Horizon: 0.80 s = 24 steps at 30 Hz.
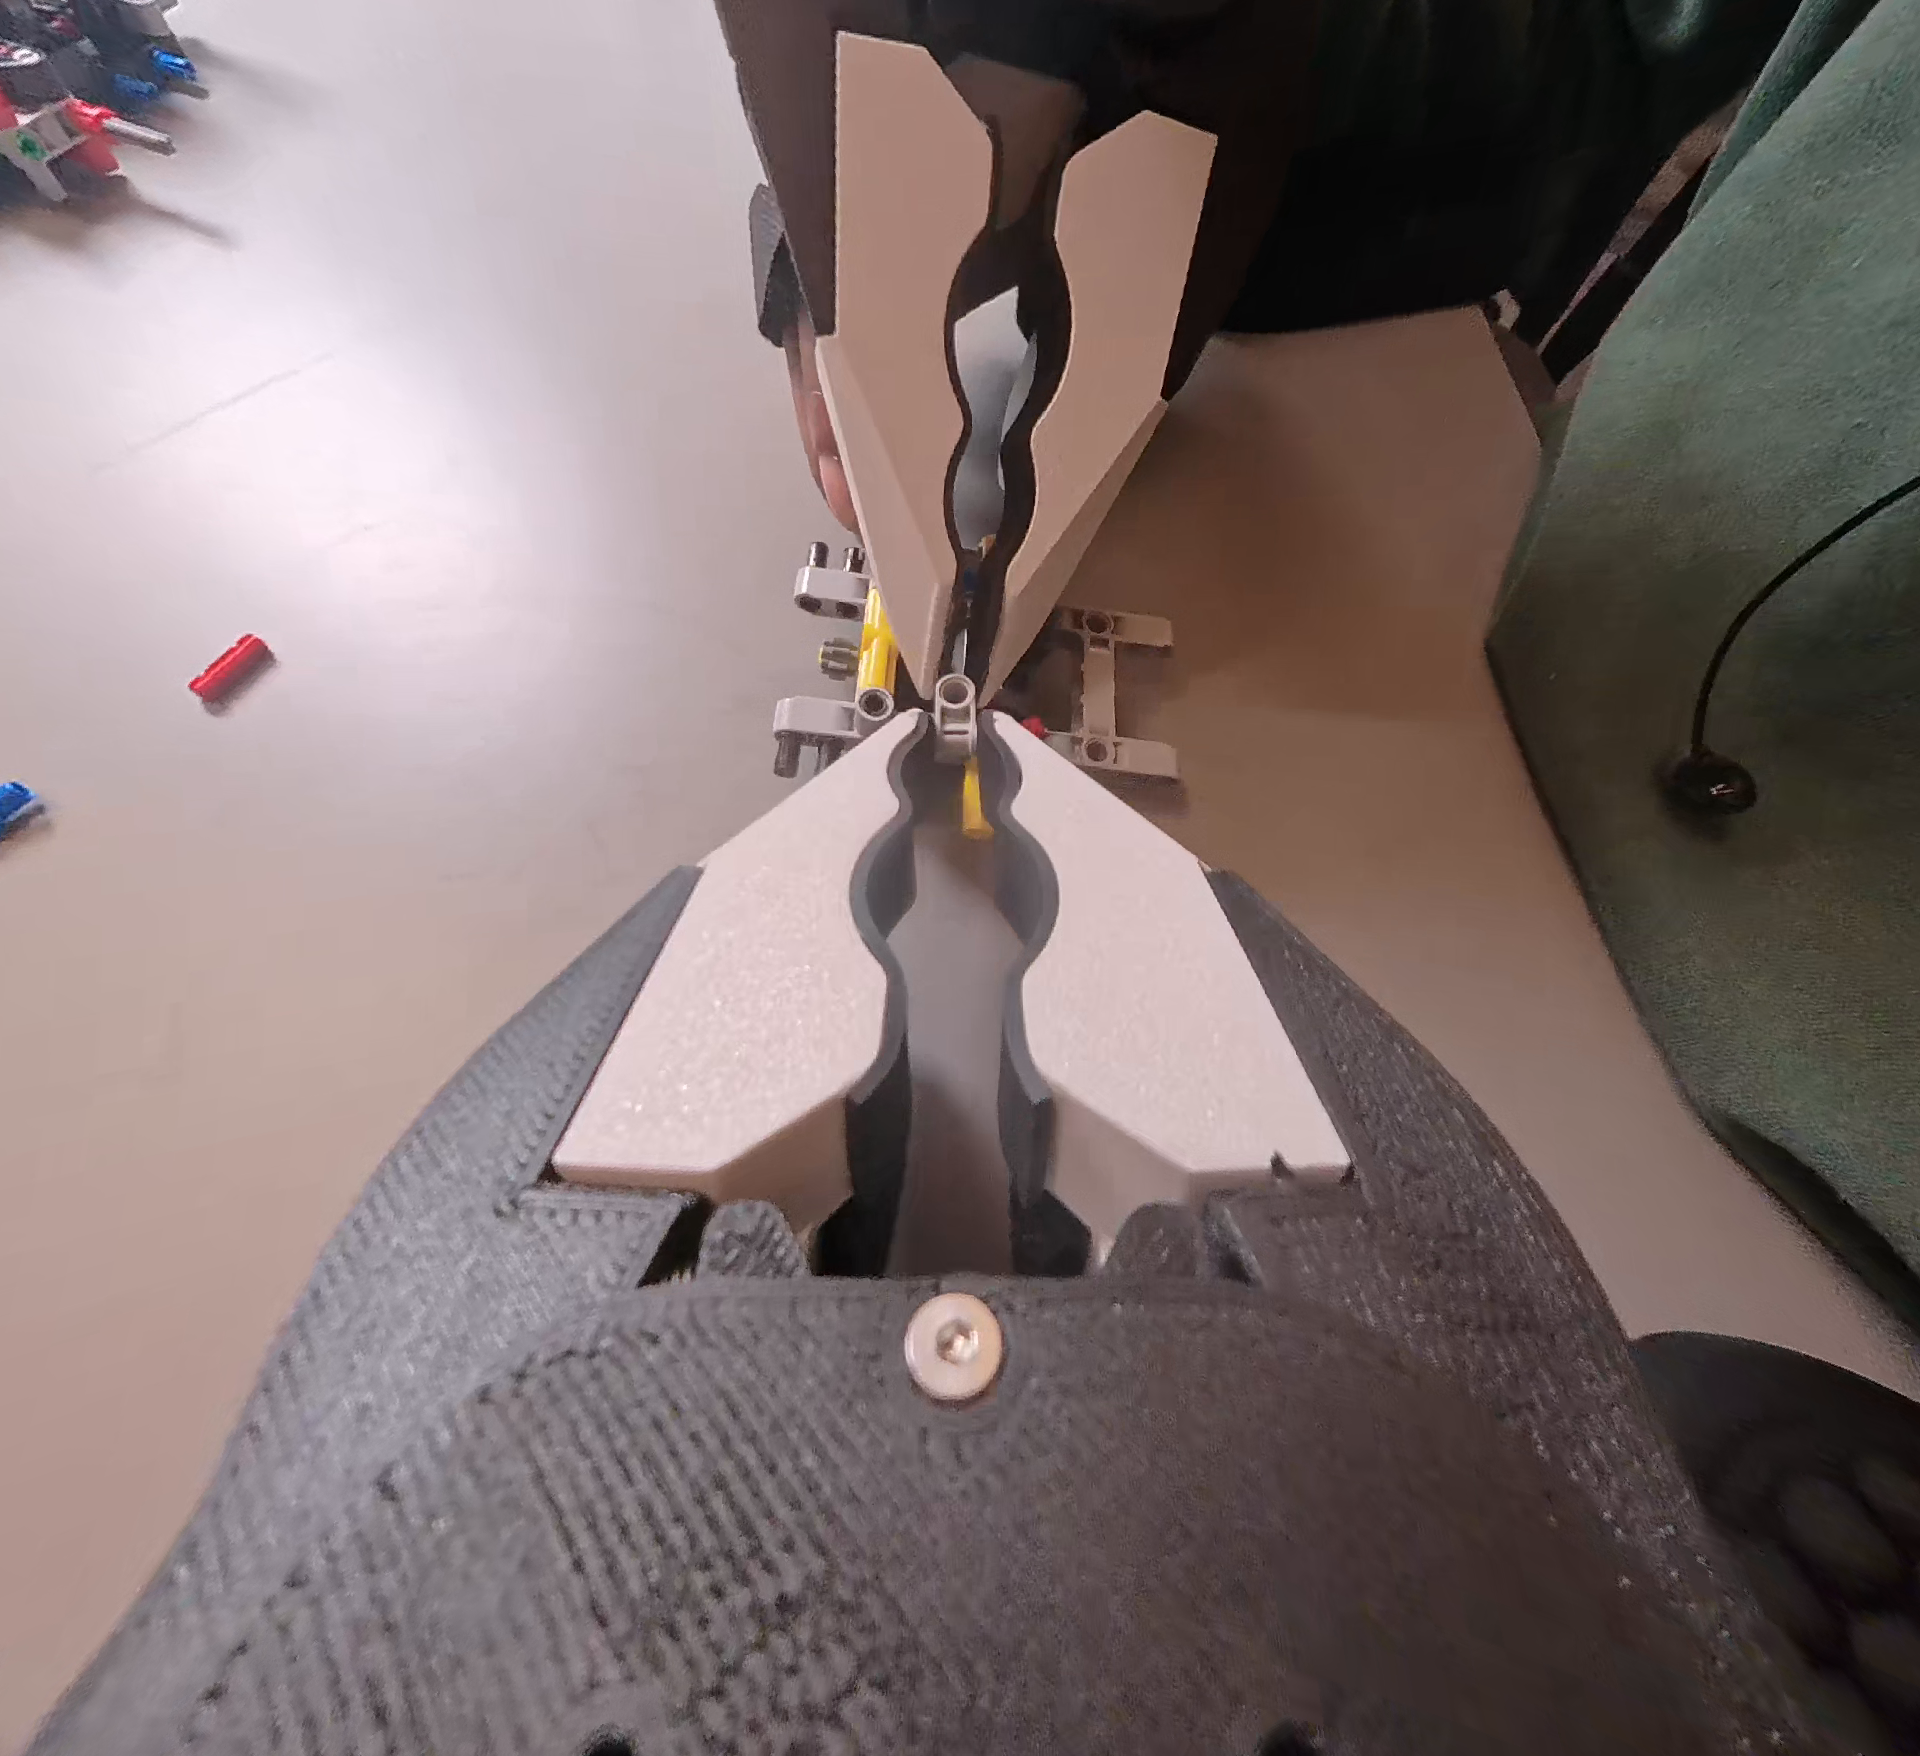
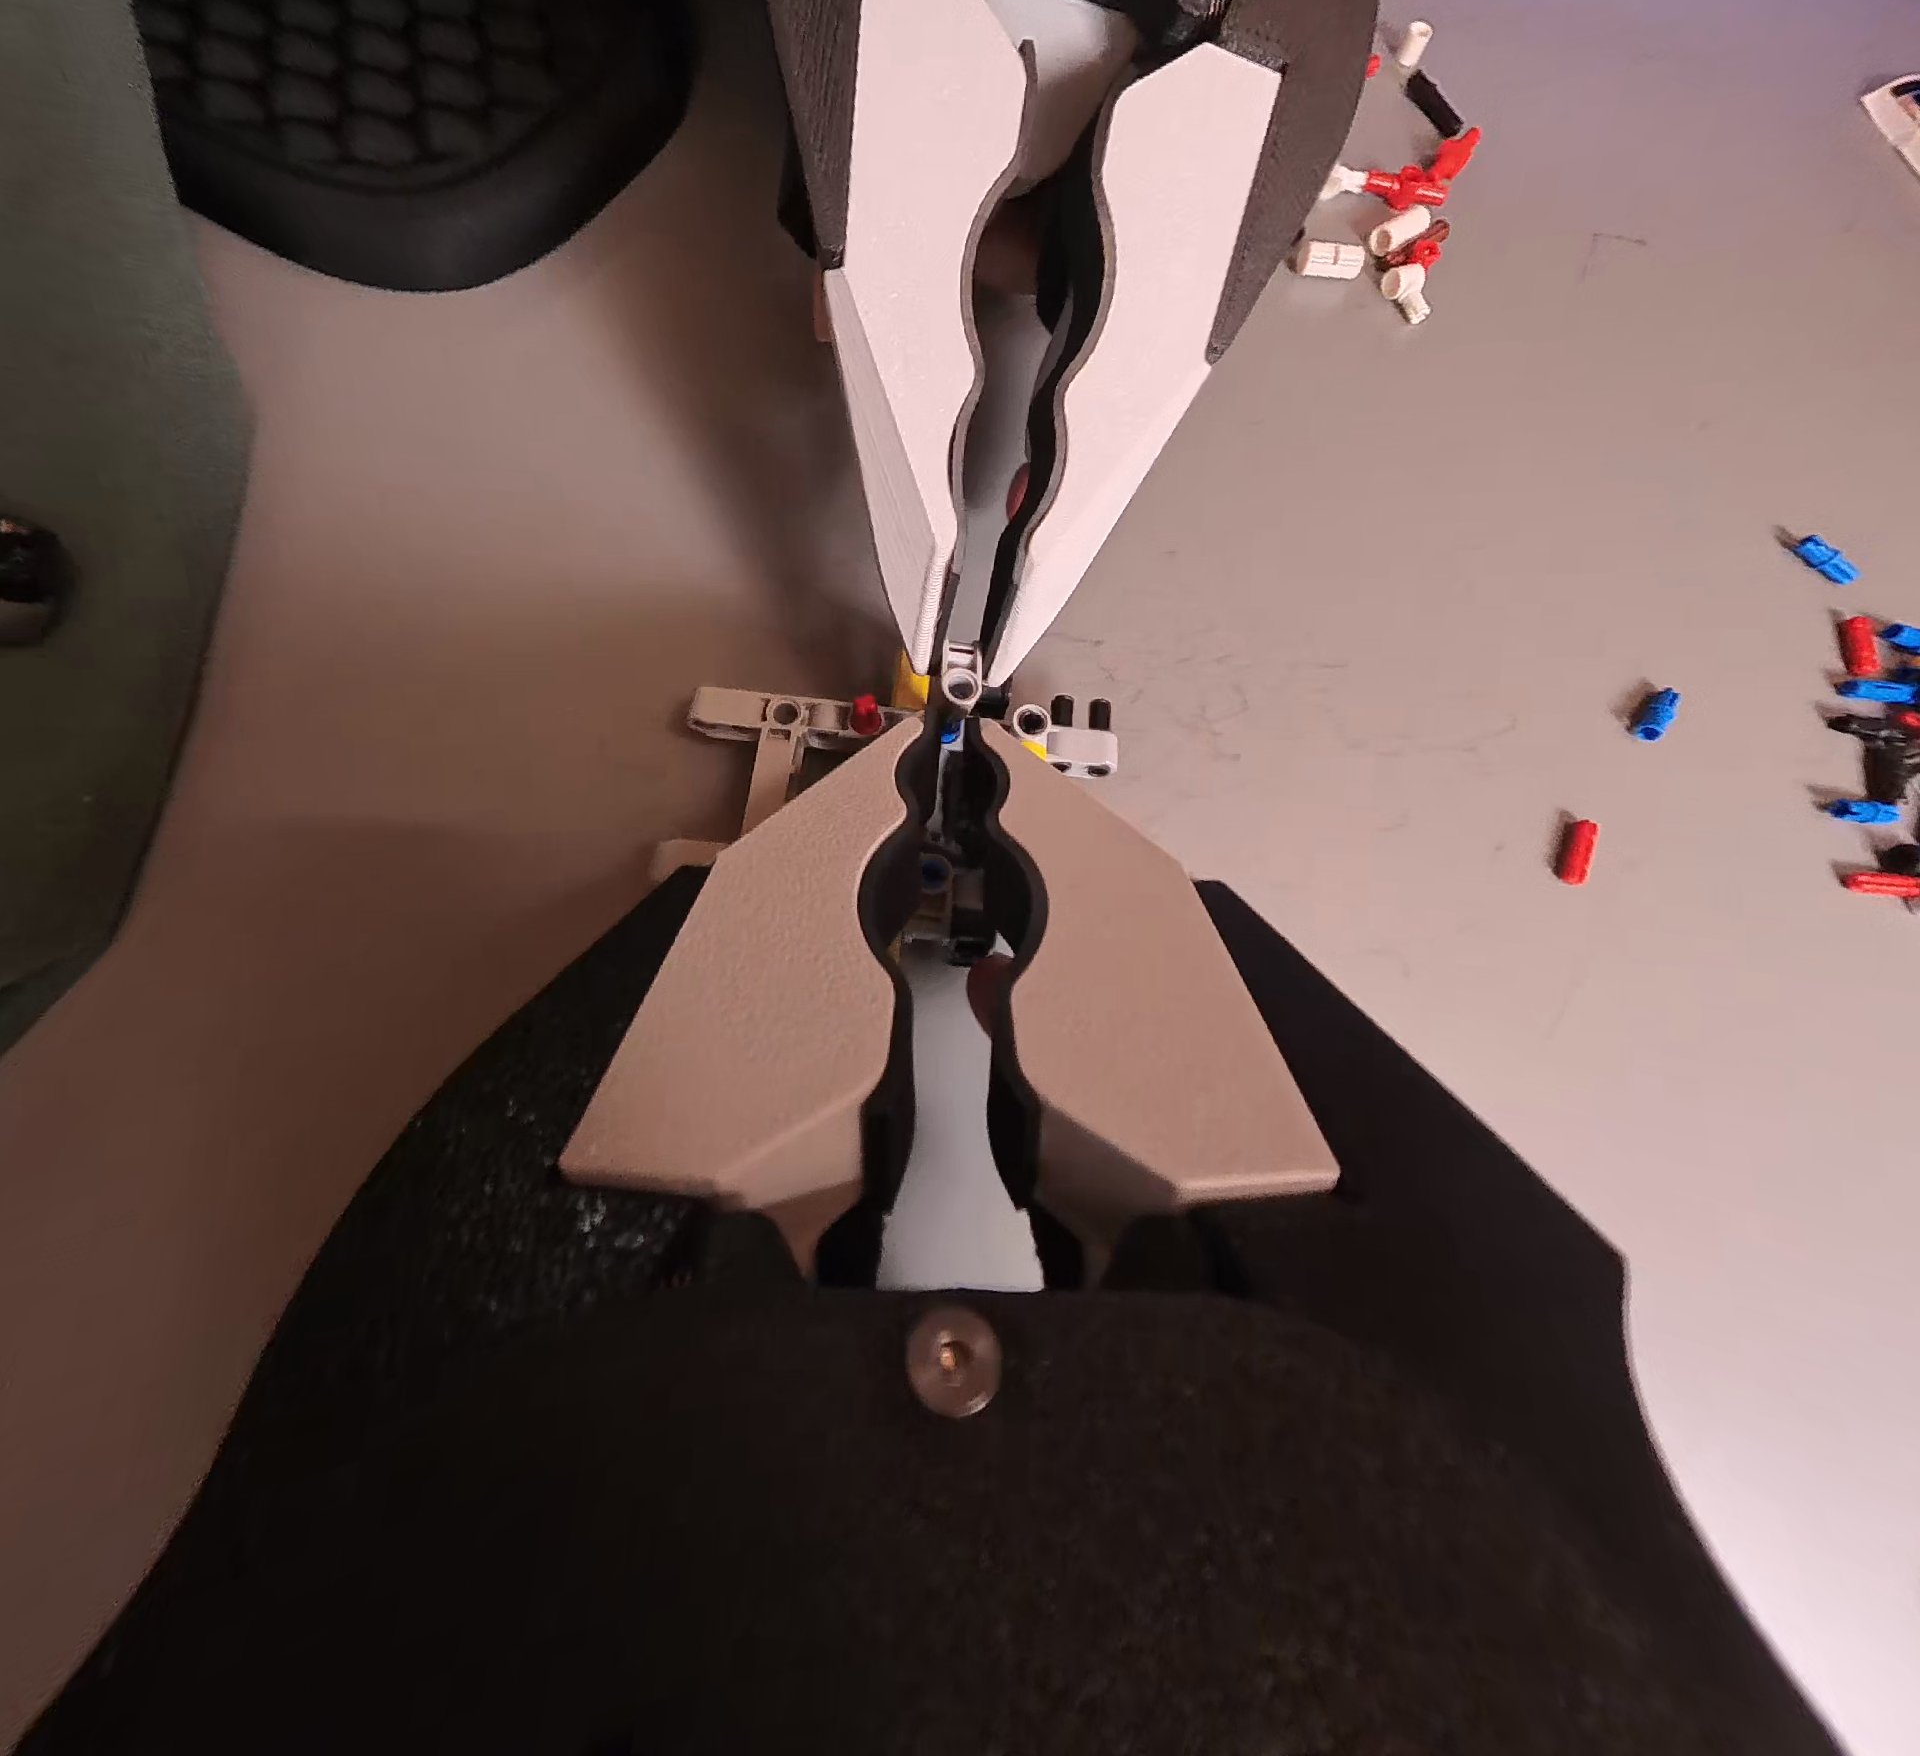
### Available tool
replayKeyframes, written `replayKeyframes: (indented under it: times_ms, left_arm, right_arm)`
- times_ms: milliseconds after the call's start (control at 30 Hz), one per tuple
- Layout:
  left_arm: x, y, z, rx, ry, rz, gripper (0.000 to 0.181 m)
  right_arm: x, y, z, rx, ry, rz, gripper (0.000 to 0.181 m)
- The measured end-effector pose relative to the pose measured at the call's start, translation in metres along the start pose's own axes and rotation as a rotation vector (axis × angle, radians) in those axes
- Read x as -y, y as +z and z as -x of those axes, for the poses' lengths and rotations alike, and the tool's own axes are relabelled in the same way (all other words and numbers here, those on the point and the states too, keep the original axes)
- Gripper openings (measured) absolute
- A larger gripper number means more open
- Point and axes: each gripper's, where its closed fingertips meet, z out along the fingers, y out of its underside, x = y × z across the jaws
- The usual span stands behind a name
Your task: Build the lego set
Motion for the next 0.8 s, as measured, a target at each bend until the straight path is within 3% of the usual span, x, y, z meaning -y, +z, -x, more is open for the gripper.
replayKeyframes:
  times_ms: [700,800]
  left_arm:
    - [0.0018,0.0033,-0.0072,0.065,0.103,0.044,0.006]
    - [0.0064,0.0023,-0.0078,0.063,0.088,0.02,0.014]
  right_arm:
    - [0.0017,-0.0024,0.0079,0.027,-0.012,0.025,0.005]
    - [0.0017,-0.0023,0.0081,0.024,-0.02,0.033,0.005]
